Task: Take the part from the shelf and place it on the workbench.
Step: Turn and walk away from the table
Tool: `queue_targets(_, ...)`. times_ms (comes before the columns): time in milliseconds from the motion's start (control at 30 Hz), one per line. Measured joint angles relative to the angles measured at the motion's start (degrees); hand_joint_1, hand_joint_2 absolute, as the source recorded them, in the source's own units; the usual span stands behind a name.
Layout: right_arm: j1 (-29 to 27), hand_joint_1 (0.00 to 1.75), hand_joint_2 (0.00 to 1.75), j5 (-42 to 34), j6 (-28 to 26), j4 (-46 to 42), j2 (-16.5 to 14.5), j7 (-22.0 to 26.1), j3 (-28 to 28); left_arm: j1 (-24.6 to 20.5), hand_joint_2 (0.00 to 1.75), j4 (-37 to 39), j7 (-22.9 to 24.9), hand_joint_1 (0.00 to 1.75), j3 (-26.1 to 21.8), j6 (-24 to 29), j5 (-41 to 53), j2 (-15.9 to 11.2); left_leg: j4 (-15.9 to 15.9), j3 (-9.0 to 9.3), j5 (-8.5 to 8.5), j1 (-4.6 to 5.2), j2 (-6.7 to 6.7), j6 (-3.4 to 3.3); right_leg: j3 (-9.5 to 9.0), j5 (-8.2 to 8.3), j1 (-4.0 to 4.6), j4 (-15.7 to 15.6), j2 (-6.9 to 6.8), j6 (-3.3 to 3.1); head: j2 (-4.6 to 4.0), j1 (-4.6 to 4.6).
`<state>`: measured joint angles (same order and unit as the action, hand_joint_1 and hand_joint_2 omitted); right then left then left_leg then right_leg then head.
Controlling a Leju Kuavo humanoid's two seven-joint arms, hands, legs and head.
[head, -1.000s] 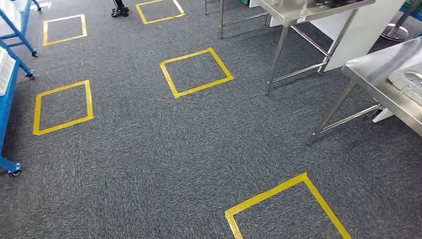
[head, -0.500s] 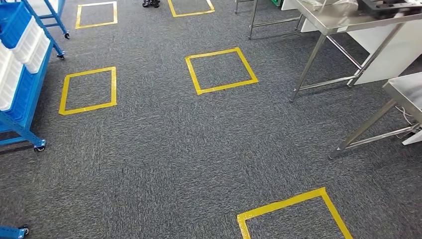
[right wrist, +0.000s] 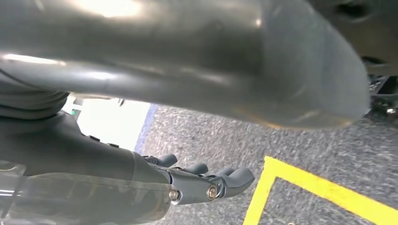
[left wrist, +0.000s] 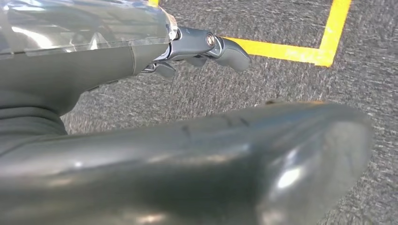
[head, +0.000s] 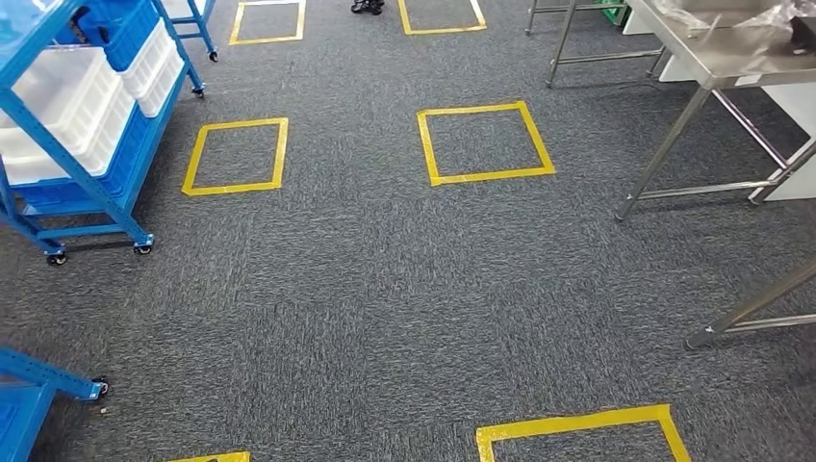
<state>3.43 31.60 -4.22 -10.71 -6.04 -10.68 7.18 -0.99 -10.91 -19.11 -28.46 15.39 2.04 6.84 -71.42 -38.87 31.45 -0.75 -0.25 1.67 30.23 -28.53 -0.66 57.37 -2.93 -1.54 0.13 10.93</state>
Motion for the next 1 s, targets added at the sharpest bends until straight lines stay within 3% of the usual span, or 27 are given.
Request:
queue_targets(100, -0.2, 0.00, 0.00, -1.0, -0.5, 0.0, -0.1, 0.0, 2.1, -0.1, 0.00, 0.0, -0.3, 0.00, 1.5, -2.1, 1.4, -0.9, 11.3, 6.20, -4.31, 0.21, 3.02, -0.57, -0.50, -0.49, 0.20, 0.2, -1.66, 0.69, 0.00, -0.01)
queue_targets(167, -0.2, 0.00, 0.00, -1.4, -0.7, 0.0, -0.1, 0.0, 3.2, -0.3, 0.00, 0.0, -0.5, 0.00, 2.2, -3.1, 1.9, -1.3, 13.5, 7.18, -4.49, 0.54, 3.77, -1.31, -0.74, -0.69, 0.44, 0.2, -2.46, 1.30, 0.00, -0.02)
queue_targets(233, -0.2, 0.00, 0.00, -1.7, -0.8, 0.0, 0.0, -0.2, 4.1, -0.2, 0.00, 0.0, -0.8, 0.00, 2.8, -3.9, 2.1, -1.7, 13.8, 7.07, -4.78, 0.50, 2.65, -1.98, -0.99, -0.92, 0.29, 0.3, -2.89, 1.97, 0.00, -0.02)
queue_targets(300, -0.3, 0.00, 0.00, -1.8, -0.9, 0.0, 0.0, -0.3, 4.8, -0.2, 0.00, 0.0, -1.0, 0.00, 3.2, -4.2, 2.1, -2.0, 14.2, 7.20, -5.19, 0.33, 1.59, -2.72, -0.27, -2.68, 0.01, 2.4, -0.89, 2.56, 0.00, -0.03)
queue_targets(367, -0.6, 0.00, 0.00, -1.9, -0.9, 0.0, 0.0, -0.3, 5.2, -0.3, 0.00, 0.0, -1.1, 0.00, 3.4, -4.3, 2.1, -2.2, 14.3, 7.08, -5.47, 0.36, 0.56, -3.20, 2.82, -6.39, -0.12, 8.9, 1.87, 2.79, 0.00, -0.04)
queue_targets(433, -0.8, 0.00, 0.00, -1.9, -0.9, 0.0, 0.0, -0.4, 5.6, -0.3, 0.00, 0.0, -1.1, 0.00, 3.5, -4.4, 2.1, -2.3, 14.3, 6.89, -5.56, 0.56, -0.72, -3.37, 6.47, -8.87, -0.11, 15.9, 2.64, 2.79, 0.00, -0.03)
queue_targets(467, -0.8, 0.00, 0.00, -1.9, -0.9, 0.0, 0.0, -0.4, 5.7, -0.3, 0.00, 0.0, -1.1, 0.00, 3.5, -4.5, 2.1, -2.3, 14.3, 6.89, -5.57, 0.64, -1.45, -3.40, 7.18, -8.44, -0.11, 16.9, 2.73, 2.71, 0.00, -0.03)
queue_targets(500, -0.9, 0.00, 0.00, -1.9, -0.9, 0.0, 0.0, -0.4, 5.9, -0.3, 0.00, 0.0, -1.1, 0.00, 3.5, -4.6, 2.0, -2.3, 14.2, 6.96, -5.56, 0.68, -2.20, -3.39, 6.82, -6.89, -0.11, 15.6, 2.87, 2.58, 0.00, -0.03)
queue_targets(533, -0.9, 0.00, 0.00, -1.9, -0.9, 0.0, 0.0, -0.4, 6.0, -0.2, 0.00, 0.0, -1.2, 0.00, 3.5, -4.7, 1.9, -2.3, 14.2, 7.07, -5.56, 0.69, -2.92, -3.35, 5.48, -4.57, -0.10, 12.4, 3.28, 2.37, 0.00, -0.03)
queue_targets(600, -1.1, 0.00, 0.00, -1.9, -1.1, 0.0, 0.2, -0.2, 6.3, -0.3, 0.00, 0.0, -1.5, 0.00, 3.5, -5.3, 1.3, -2.3, 14.0, 7.07, -5.51, 0.72, -4.25, -3.08, 2.31, -0.79, -0.08, 4.6, 5.54, 1.83, 0.00, -0.03)
queue_targets(667, -1.1, 0.00, 0.00, -1.9, -1.6, 0.0, 0.5, 0.5, 6.5, -0.4, 0.00, 0.0, -1.7, 0.00, 3.3, -6.1, 0.2, -2.3, 13.9, 6.74, -5.56, 0.67, -5.33, -2.46, 0.95, 0.23, 0.08, 1.1, 6.91, 1.41, 0.00, -0.03)
queue_targets(733, -1.0, 0.00, 0.00, -2.0, -2.2, 0.0, 0.8, 1.9, 6.8, -0.2, 0.00, 0.0, -1.2, 0.00, 3.1, -6.5, -0.3, -2.4, 14.0, 6.44, -5.69, 0.55, -6.19, -1.72, 0.76, 0.37, 0.10, 0.6, 6.05, 0.93, 0.00, -0.02)
queue_targets(800, -1.0, 0.00, 0.00, -2.2, -2.8, 0.0, 1.1, 3.6, 7.3, 0.0, 0.00, 0.0, -0.3, 0.00, 2.9, -6.6, -0.3, -2.4, 12.5, 5.73, -4.65, 0.60, -4.62, -1.22, 0.31, 0.72, -0.09, -0.2, 4.79, 0.22, 0.00, -0.02)
queue_targets(833, -1.1, 0.00, 0.00, -2.3, -3.2, 0.0, 1.3, 4.4, 7.6, 0.0, 0.00, 0.0, 0.2, 0.00, 2.9, -6.8, -0.2, -2.5, 10.1, 4.62, -3.14, 0.60, -3.19, -1.00, 0.10, 0.84, -0.18, -0.6, 3.99, -0.11, 0.00, -0.01)
queue_targets(867, -1.3, 0.00, 0.00, -2.5, -3.5, 0.0, 1.5, 5.2, 7.8, 0.0, 0.00, 0.0, 0.5, 0.00, 2.9, -6.9, -0.1, -2.5, 6.6, 2.95, -1.16, 0.50, -1.72, -0.76, -0.02, 0.81, -0.05, -0.7, 3.16, -0.31, 0.00, 0.00)
queue_targets(933, -1.6, 0.00, 0.00, -2.7, -4.1, 0.0, 2.0, 6.3, 8.3, 0.0, 0.00, 0.0, 0.8, 0.00, 2.9, -7.5, -0.1, -2.5, -0.7, -0.61, 2.14, 0.08, -0.64, -0.18, -0.03, 0.65, 0.11, -0.7, 1.56, -0.45, 0.00, 0.01)
queue_targets(967, -1.7, 0.00, 0.00, -2.8, -4.4, 0.0, 2.3, 6.7, 8.6, 0.0, 0.00, 0.0, 0.8, 0.00, 2.9, -7.8, -0.2, -2.6, -2.3, -1.36, 2.35, -0.16, -0.48, 0.10, -0.06, 0.56, 0.14, -0.7, 0.85, -0.38, 0.00, 0.00)
queue_targets(1000, -1.7, 0.00, 0.00, -2.9, -4.5, 0.0, 2.5, 7.0, 8.9, 0.1, 0.00, 0.0, 0.7, 0.00, 2.8, -8.3, -0.2, -2.6, -1.5, -0.89, 1.39, -0.42, -0.25, 0.37, -0.13, 0.44, 0.10, -0.6, 0.21, -0.22, 0.00, 0.00)
